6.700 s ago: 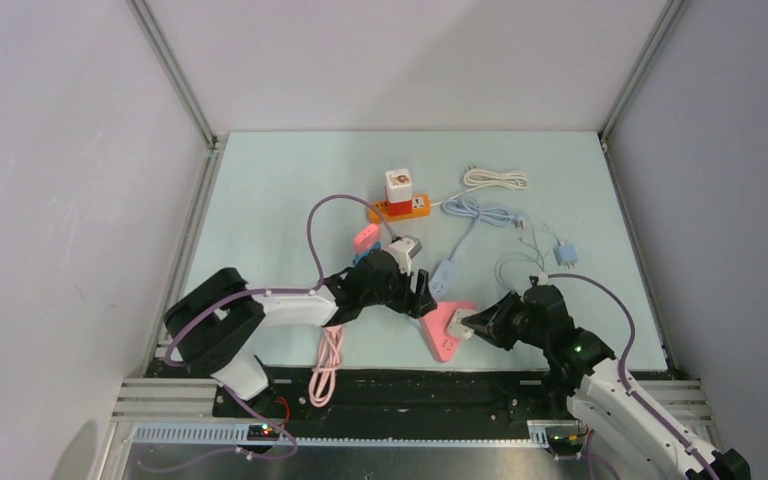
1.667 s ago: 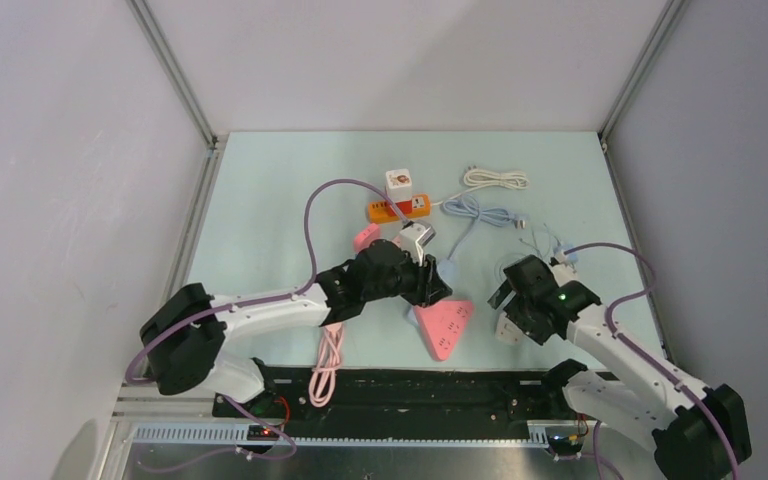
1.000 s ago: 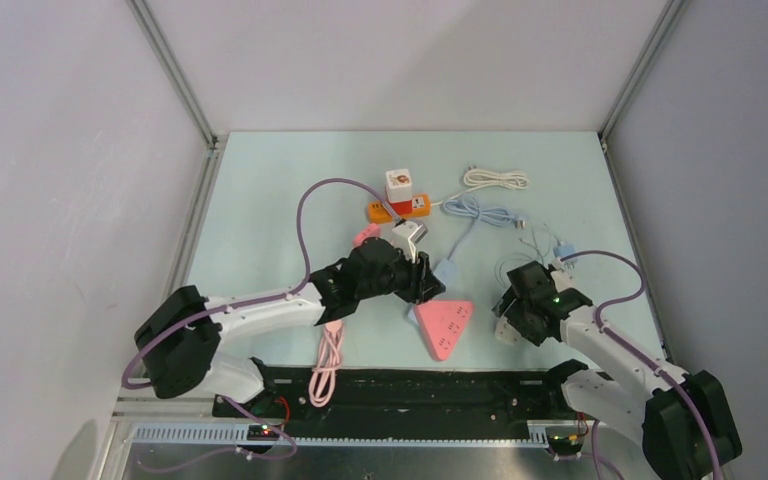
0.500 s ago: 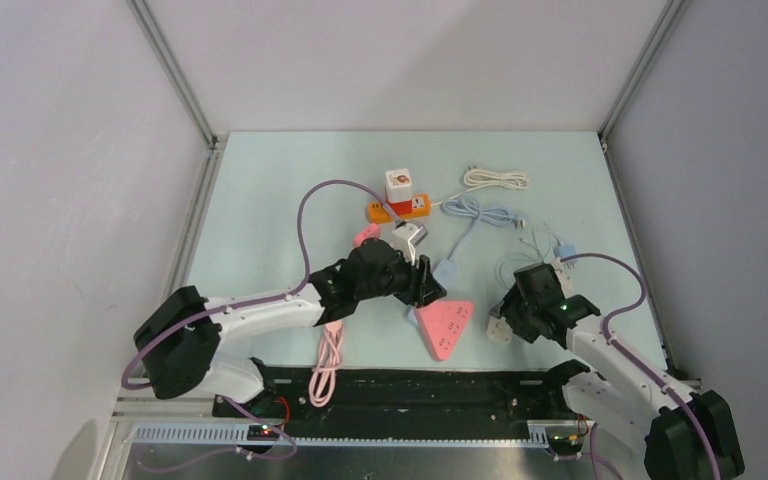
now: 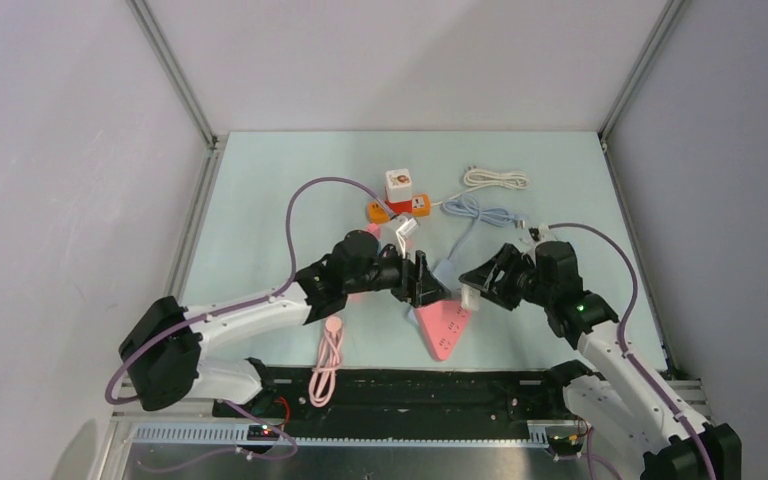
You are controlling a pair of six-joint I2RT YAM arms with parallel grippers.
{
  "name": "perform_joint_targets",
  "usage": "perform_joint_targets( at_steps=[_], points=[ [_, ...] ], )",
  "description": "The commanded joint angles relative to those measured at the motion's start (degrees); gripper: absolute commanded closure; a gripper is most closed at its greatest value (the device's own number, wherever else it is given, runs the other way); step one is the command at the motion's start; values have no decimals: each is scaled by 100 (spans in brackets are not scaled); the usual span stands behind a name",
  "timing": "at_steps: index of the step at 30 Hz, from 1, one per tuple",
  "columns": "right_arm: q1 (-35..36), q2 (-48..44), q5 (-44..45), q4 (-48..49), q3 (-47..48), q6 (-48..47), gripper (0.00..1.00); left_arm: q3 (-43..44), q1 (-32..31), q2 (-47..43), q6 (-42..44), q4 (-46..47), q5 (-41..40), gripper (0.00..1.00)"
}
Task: Insert the plug
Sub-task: Pick up the plug from the center of the board.
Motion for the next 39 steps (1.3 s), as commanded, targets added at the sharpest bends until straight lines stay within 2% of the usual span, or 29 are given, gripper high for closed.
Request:
perform_joint_targets(
  at_steps=[1, 5, 9, 14, 17, 22, 28, 39],
  points=[
    [-21, -174, -1288, 1244, 362, -302, 56, 193, 127, -263, -515, 271, 826, 23],
    [-11, -178, -1762, 2115, 377, -93, 57, 261, 197, -318, -763, 286, 1053, 18],
    [35, -166, -1992, 2519, 398, 75, 57, 187, 290, -426, -1089, 669, 1261, 11],
    [113, -148, -2065, 2750, 433, 191, 57, 83, 306, -389, -1686, 1566, 1484, 9],
    [205, -120, -2039, 2809, 447, 195, 58, 118, 307, -259, -1796, 1619, 1415, 9],
    [334, -67, -1897, 2833, 451, 197, 58, 188, 301, 99, -2048, 1619, 1167, 18],
    [431, -25, -1598, 2812, 451, 281, 58, 153, 291, 188, -1923, 1563, 1030, 30],
    [992, 191, -348, 1535, 914, -103, 59, 215, 255, 526, -1815, 1401, 702, 36]
  ],
)
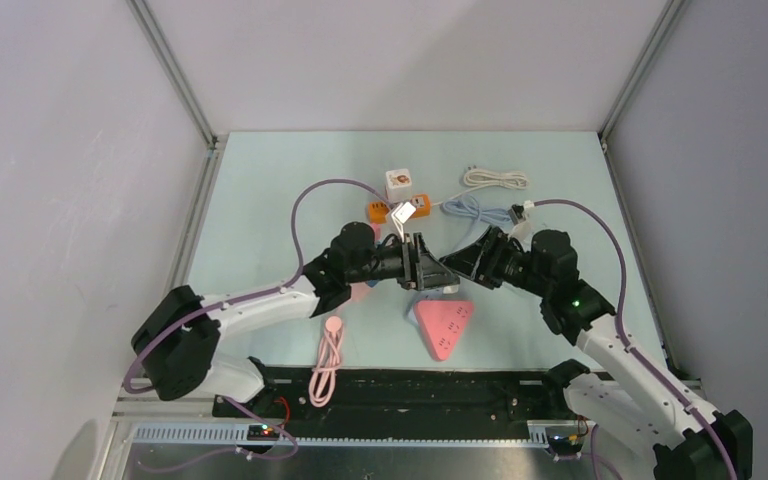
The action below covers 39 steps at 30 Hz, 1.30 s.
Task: Insert the plug
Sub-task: Pick up the plug from the center of the board.
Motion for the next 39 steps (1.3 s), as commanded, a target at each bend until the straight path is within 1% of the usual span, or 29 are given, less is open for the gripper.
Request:
perform_joint_targets(
  at_steps=[1, 2, 4, 6, 7, 8, 11, 12, 13, 14, 15, 16, 17, 18, 19, 20, 22, 25, 31, 33, 35, 36, 37, 38, 39],
  points=[
    [317, 61, 538, -323, 435, -156, 59, 180, -45, 177, 64, 37, -319, 38],
    [345, 92, 669, -422, 468, -167, 59, 174, -49, 185, 70, -25, -362, 40],
    [428, 138, 857, -590, 520, -193, 59, 176, -46, 192, 116, -126, -479, 47],
    [521, 198, 1028, -770, 585, -218, 58, 193, -46, 205, 146, -204, -539, 59],
    [540, 234, 1118, -820, 624, -216, 58, 206, -45, 212, 164, -247, -567, 62],
    [569, 256, 1161, -922, 642, -214, 58, 215, -45, 224, 173, -268, -583, 68],
    [605, 273, 1338, -1109, 693, -171, 55, 245, -45, 251, 225, -365, -635, 81],
    [609, 271, 1368, -1131, 694, -158, 53, 248, -45, 249, 250, -384, -652, 89],
    [610, 246, 1408, -1173, 695, -159, 51, 246, -45, 247, 264, -415, -661, 93],
    [615, 215, 1420, -1189, 696, -158, 47, 244, -47, 243, 297, -434, -670, 98],
    [617, 198, 1436, -1220, 696, -163, 44, 249, -46, 240, 314, -440, -670, 99],
    [615, 142, 1439, -1243, 696, -172, 35, 250, -32, 231, 331, -456, -661, 100],
    [618, 109, 1469, -1296, 696, -175, 30, 248, -21, 220, 336, -464, -652, 100],
    [619, 12, 1495, -1325, 696, -227, 19, 245, -2, 184, 346, -477, -619, 100],
    [615, -53, 1499, -1358, 696, -268, 15, 232, 12, 157, 352, -484, -587, 100],
    [613, -191, 1526, -1369, 696, -343, 8, 219, 42, 78, 367, -487, -537, 100],
    [594, -422, 1574, -1409, 696, -415, 2, 171, 114, -81, 360, -491, -416, 100],
    [507, -689, 1487, -1390, 696, -505, 1, 121, 224, -403, 308, -490, -3, 100],
    [426, -1034, 781, -1168, 695, -732, 1, 213, 454, -1153, -9, -494, 813, 100],
    [424, -1156, 528, -935, 670, -788, 0, 268, 540, -1398, -143, -492, 1020, 100],
    [414, -1211, 264, -512, 627, -716, 1, 354, 607, -1588, -283, -495, 1205, 100],
    [417, -1205, 154, -113, 613, -631, 1, 415, 624, -1681, -327, -497, 1282, 100],
    [421, -1147, -58, 71, 603, -562, 1, 447, 652, -1720, -420, -492, 1308, 100],
    [436, -1107, -161, 540, 601, -419, 1, 524, 655, -1782, -453, -496, 1356, 100],
    [444, -1015, -346, 736, 600, -351, 2, 568, 666, -1801, -515, -498, 1376, 100]
  ],
)
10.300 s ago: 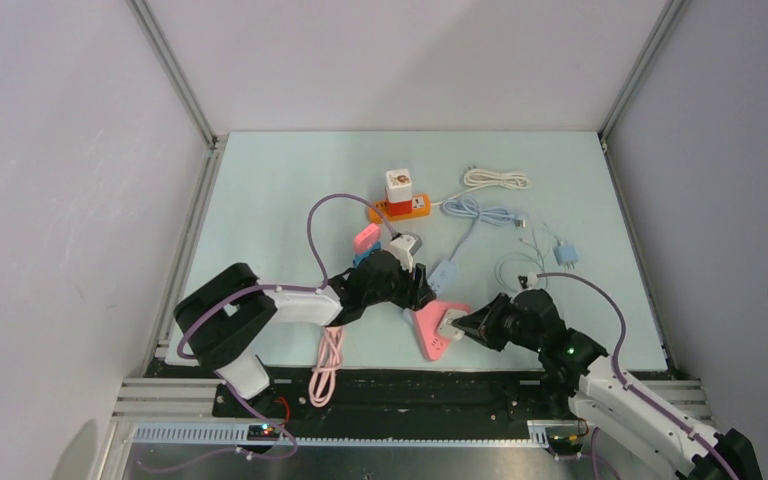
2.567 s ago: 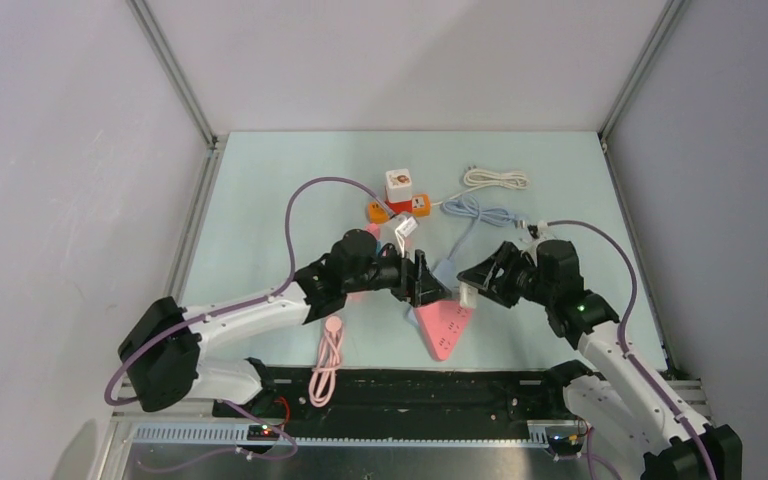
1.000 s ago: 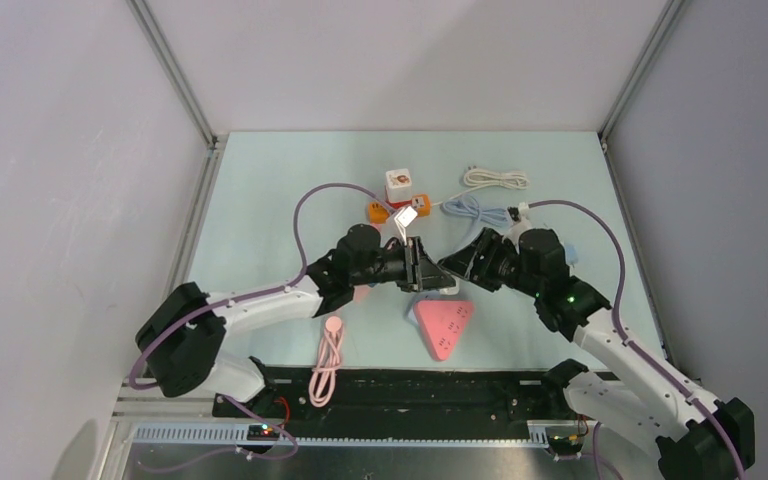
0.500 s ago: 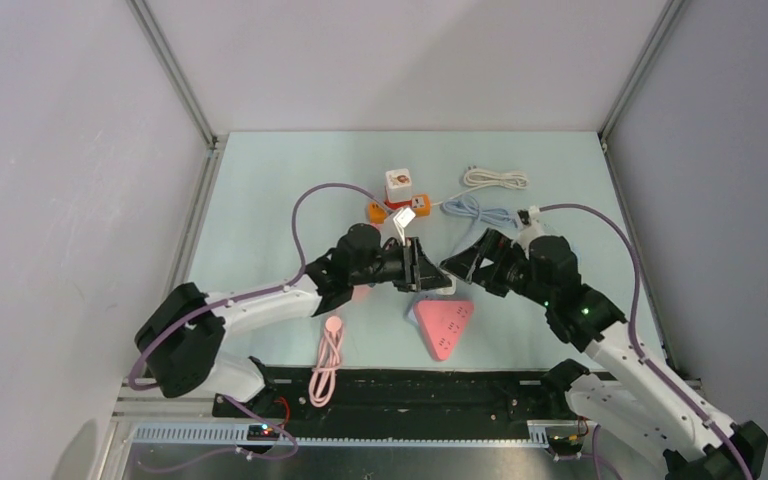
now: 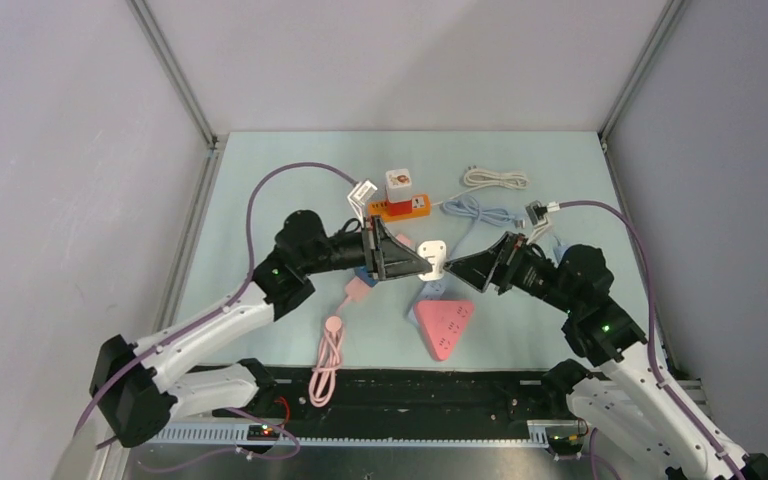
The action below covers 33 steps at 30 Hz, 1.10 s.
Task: Insert the plug
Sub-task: Pick up the plug from the center of the board.
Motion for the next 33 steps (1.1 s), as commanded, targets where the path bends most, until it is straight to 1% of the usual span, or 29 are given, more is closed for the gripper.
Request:
perform_joint_targets(
  at_steps=[1, 5, 8, 10, 11, 12, 13, 14, 15, 18, 19, 20, 22, 23, 24, 25, 26, 27, 32, 33],
  points=[
    [22, 151, -823, 1764, 132, 361, 3, 485, 98, -299, -374, 220, 488, 100],
    [120, 498, -1087, 2679, 123, 744, 5, 752, 139, -397, -572, 220, 495, 100],
    [195, 650, -1108, 3447, 123, 999, 12, 988, 142, -419, -662, 220, 522, 100],
    [201, 787, -1153, 3792, 157, 1208, 18, 1087, 140, -440, -704, 217, 519, 100],
    [215, 887, -1189, 3873, 204, 1303, 24, 1112, 138, -445, -713, 218, 505, 100],
    [236, 930, -1205, 3990, 229, 1347, 26, 1144, 140, -424, -719, 217, 482, 100],
    [259, 1011, -1246, 4020, 303, 1397, 33, 1158, 142, -418, -705, 218, 468, 100],
    [287, 1086, -1265, 4038, 340, 1438, 36, 1184, 147, -380, -702, 217, 444, 100],
    [297, 1117, -1311, 4031, 430, 1467, 42, 1196, 146, -347, -692, 216, 427, 100],
    [307, 1220, -1422, 4059, 549, 1645, 52, 1224, 166, -188, -669, 216, 332, 100],
    [301, 1224, -1437, 4035, 585, 1676, 61, 1225, 172, -159, -657, 220, 314, 100],
    [296, 1227, -1443, 4016, 600, 1721, 66, 1216, 189, -117, -624, 217, 247, 100],
    [280, 1205, -1451, 3815, 669, 1716, 85, 1187, 235, -93, -577, 216, 145, 100],
    [257, 1186, -1424, 3543, 734, 1677, 89, 1163, 250, -81, -554, 211, 89, 100],
    [238, 1134, -1398, 3370, 807, 1552, 97, 1154, 279, -63, -499, 186, 69, 100],
    [207, 1102, -1299, 2931, 852, 1463, 100, 1144, 294, -57, -476, 161, 30, 99],
    [187, 1040, -1229, 2708, 953, 1250, 100, 1136, 319, -30, -418, 103, 13, 97],
    [163, 1020, -1127, 2277, 999, 1145, 100, 1115, 327, -19, -391, 71, -6, 94],
    [43, 983, -1012, 1716, 1131, 869, 100, 1061, 358, 98, -254, -55, 18, 87],
    [26, 1000, -980, 1496, 1158, 792, 100, 1030, 365, 96, -230, -87, 11, 84]
  ],
)
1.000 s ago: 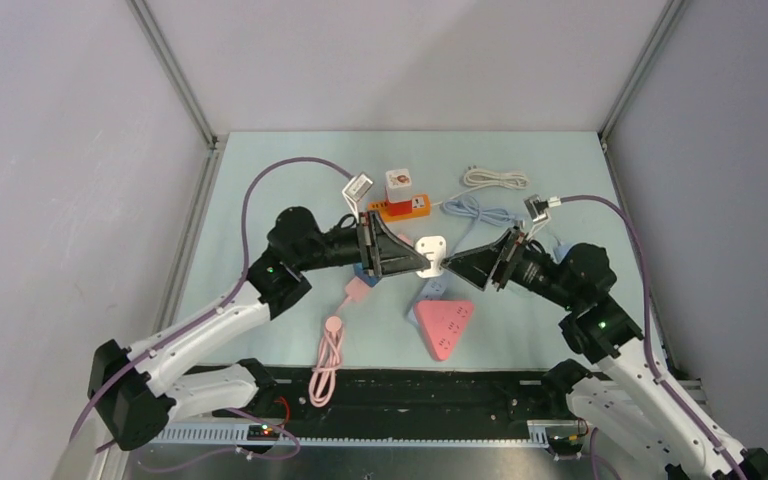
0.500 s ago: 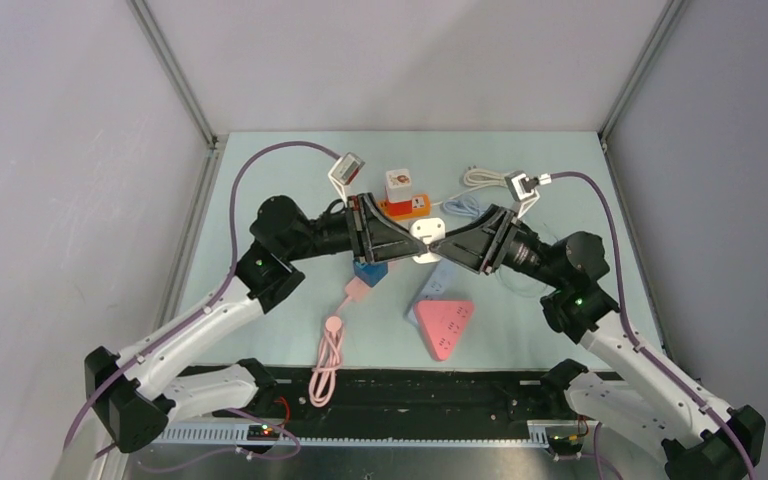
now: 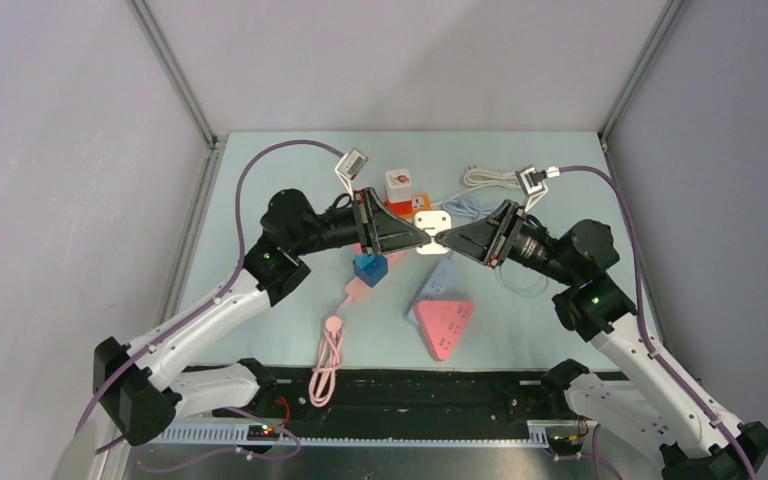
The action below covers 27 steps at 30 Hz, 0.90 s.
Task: Insert the plug
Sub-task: Pick up the plug from the center of the board.
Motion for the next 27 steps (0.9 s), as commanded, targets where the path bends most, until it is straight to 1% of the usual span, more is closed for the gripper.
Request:
perform_joint_targets(
  at_steps=[1, 2, 4, 6, 11, 16, 17, 18, 19, 20, 21, 22, 23, 25, 27],
  points=[
    [-50, -41, 191, -837, 370, -322, 100, 32, 94, 54, 394, -124, -176, 81],
    [-72, -55, 232, -984, 379, -370, 100, -3, 107, 25, 424, -161, -220, 76],
    [-126, -81, 321, -1146, 387, -412, 100, -65, 173, -30, 581, -328, -286, 70],
    [-196, -84, 372, -1224, 388, -428, 100, -117, 224, -88, 662, -418, -341, 67],
    [-298, -65, 455, -1505, 397, -465, 100, -241, 327, -241, 744, -502, -404, 65],
    [-313, -12, 265, -1322, 397, -410, 100, -258, 378, -227, 824, -542, -427, 64],
    [-318, -11, 260, -1323, 397, -403, 100, -268, 390, -206, 833, -550, -433, 62],
    [-331, -15, 246, -1319, 397, -393, 100, -280, 403, -201, 844, -563, -439, 59],
    [-331, -16, 224, -1322, 393, -373, 100, -309, 411, -208, 871, -581, -464, 52],
    [-340, -17, 182, -1233, 396, -361, 100, -323, 423, -215, 887, -587, -499, 48],
    [-340, -12, 153, -1169, 397, -332, 100, -357, 430, -227, 910, -600, -517, 38],
    [-351, -2, 78, -1091, 397, -309, 100, -377, 435, -233, 920, -601, -547, 33],
    [-350, 20, 40, -1068, 397, -262, 100, -386, 436, -234, 944, -604, -541, 25],
    [-357, 78, -55, -998, 397, -177, 100, -355, 436, -185, 978, -607, -484, 20],
    [-356, 168, -197, -941, 397, -102, 100, -279, 436, -109, 966, -595, -360, 19]
  ],
)
